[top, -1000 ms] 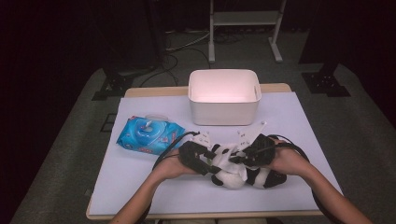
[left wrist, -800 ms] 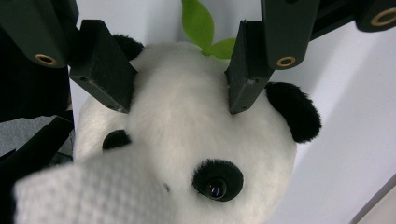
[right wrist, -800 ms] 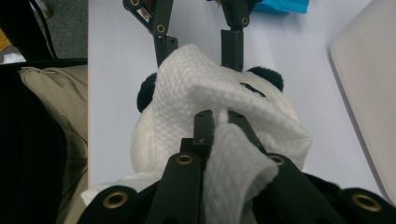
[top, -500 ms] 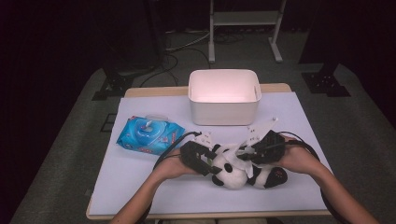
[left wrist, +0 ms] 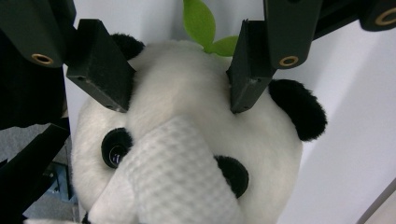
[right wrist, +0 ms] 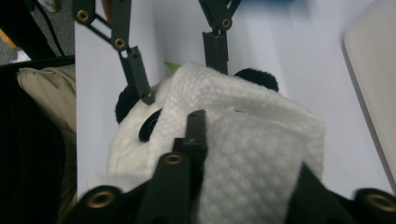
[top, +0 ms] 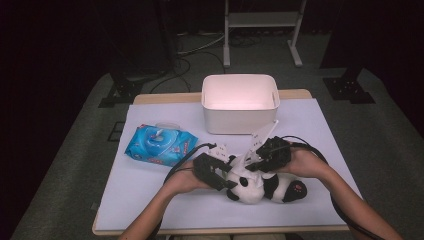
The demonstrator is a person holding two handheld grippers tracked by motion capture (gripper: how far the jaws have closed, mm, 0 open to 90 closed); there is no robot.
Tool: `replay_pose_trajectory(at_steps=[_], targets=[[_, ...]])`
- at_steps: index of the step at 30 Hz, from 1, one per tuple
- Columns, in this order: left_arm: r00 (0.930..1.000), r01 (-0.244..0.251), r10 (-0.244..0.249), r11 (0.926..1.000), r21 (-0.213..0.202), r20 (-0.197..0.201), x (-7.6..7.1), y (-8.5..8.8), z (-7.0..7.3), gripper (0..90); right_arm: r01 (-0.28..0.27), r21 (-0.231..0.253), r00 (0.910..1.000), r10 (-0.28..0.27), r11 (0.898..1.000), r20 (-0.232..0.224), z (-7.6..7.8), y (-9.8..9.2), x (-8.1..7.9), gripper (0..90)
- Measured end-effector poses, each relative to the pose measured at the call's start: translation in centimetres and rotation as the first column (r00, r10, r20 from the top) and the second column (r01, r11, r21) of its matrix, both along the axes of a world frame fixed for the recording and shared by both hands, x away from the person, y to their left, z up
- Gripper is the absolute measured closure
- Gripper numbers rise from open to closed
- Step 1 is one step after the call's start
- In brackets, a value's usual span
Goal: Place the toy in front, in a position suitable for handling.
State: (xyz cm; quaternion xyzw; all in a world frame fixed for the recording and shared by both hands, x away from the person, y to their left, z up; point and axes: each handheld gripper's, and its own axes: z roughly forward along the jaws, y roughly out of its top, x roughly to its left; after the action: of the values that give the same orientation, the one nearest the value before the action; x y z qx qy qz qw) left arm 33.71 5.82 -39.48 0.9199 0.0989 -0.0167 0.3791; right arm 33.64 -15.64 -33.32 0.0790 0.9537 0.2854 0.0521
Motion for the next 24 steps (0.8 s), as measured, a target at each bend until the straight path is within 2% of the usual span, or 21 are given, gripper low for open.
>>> replay_pose_trajectory(at_steps=[3, 7, 9, 12, 16, 18, 24], targets=[[1.0, -0.001, 0.001, 1.0, 0.007, 0.002, 0.0, -0.2, 0.1, 40.1, 0.001, -0.013, 1.0, -0.001, 1.0, 0.005, 0.3, -0.5, 0.0, 81.3], [1.0, 0.003, -0.003, 1.0, 0.009, 0.003, 0.0, -0.1, 0.1, 40.0, 0.033, -0.067, 0.999, -0.031, 0.997, 0.031, 0.4, -1.3, 0.4, 81.4], [1.0, 0.002, -0.002, 1.0, 0.006, -0.001, 0.0, -0.1, 0.1, 39.6, 0.051, -0.068, 0.9987, -0.05, 0.996, 0.006, 0.0, -1.9, 0.8, 81.5], [0.9996, 0.005, -0.005, 1.0, -0.006, -0.027, 0.2, 0.0, 0.2, 36.4, 0.059, -0.029, 0.9978, -0.06, 0.998, -0.027, -0.6, -2.6, 0.7, 81.6], [0.9995, -0.009, 0.008, 0.9999, -0.013, -0.029, 0.1, 0.3, 0.8, 30.3, 0.052, -0.005, 0.9978, -0.052, 0.999, -0.041, -1.0, -2.9, -0.1, 81.7], [0.9997, -0.012, 0.011, 0.9998, -0.016, -0.024, 0.2, 0.4, 1.2, 28.3, 0.043, 0.001, 0.9984, -0.043, 0.999, -0.037, -1.1, -3.0, -0.7, 81.7], [0.9988, -0.004, 0.003, 0.9999, -0.017, -0.05, 0.3, 0.2, 1.4, 23.3, 0.02, 0.018, 0.9997, -0.02, 1.0, -0.013, -1.4, -3.4, -2.8, 81.7]])
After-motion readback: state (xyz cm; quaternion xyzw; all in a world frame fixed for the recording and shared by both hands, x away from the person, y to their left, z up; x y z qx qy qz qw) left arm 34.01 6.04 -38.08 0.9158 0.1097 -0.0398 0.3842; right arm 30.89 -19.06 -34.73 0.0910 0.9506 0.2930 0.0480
